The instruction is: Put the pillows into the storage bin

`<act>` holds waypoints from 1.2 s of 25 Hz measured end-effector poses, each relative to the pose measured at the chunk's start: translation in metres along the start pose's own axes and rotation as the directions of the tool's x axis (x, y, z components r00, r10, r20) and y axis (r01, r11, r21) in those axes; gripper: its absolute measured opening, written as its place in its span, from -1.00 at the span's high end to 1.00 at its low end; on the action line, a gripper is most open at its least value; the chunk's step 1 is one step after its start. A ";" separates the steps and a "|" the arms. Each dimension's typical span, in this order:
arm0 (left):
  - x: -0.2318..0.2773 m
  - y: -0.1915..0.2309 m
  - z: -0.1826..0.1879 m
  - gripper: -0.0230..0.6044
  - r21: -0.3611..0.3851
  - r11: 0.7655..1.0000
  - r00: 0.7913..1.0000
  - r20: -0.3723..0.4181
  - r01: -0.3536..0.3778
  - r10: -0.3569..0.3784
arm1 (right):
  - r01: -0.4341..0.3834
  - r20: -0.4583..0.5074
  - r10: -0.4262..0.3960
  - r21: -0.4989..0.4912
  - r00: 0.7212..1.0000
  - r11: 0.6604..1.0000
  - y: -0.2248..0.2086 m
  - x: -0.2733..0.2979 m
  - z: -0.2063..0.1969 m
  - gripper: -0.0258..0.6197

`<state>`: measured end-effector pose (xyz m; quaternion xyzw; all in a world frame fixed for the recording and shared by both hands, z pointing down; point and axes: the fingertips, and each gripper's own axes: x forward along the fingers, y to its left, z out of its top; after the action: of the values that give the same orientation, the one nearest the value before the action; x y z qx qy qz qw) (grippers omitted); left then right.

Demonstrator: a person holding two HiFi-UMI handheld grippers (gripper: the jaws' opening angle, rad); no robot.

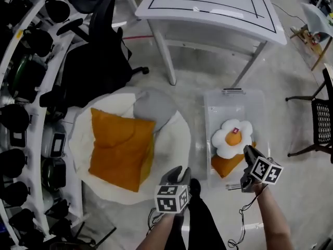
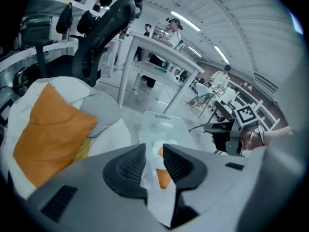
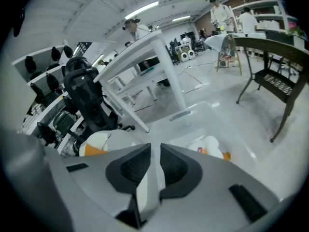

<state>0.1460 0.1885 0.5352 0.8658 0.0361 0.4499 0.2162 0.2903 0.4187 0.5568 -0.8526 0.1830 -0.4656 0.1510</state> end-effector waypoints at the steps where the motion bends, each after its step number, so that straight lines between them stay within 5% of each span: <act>1: -0.005 0.012 -0.001 0.57 -0.021 1.000 1.000 0.011 -0.021 0.021 | -0.041 -0.018 0.040 -0.016 0.999 0.999 0.022 0.011 -0.005 0.73; 8: -0.045 0.094 -0.015 0.57 -0.201 0.966 0.980 0.082 -0.163 0.182 | -0.270 -0.177 0.254 -0.072 0.951 0.960 0.162 0.079 -0.059 0.70; 14: -0.088 0.161 -0.044 0.57 -0.343 0.904 0.944 0.114 -0.256 0.310 | -0.425 -0.368 0.338 -0.188 0.866 0.885 0.256 0.099 -0.132 0.69; 30: -0.194 0.294 -0.207 0.57 -0.708 0.604 0.816 0.068 -0.366 0.574 | -0.696 -0.760 0.284 -0.290 0.584 0.657 0.402 0.106 -0.388 0.54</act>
<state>-0.1722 -0.0565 0.6103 0.7633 -0.3904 0.3415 0.3852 -0.0554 -0.0201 0.6651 -0.5440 0.5921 -0.5922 -0.0523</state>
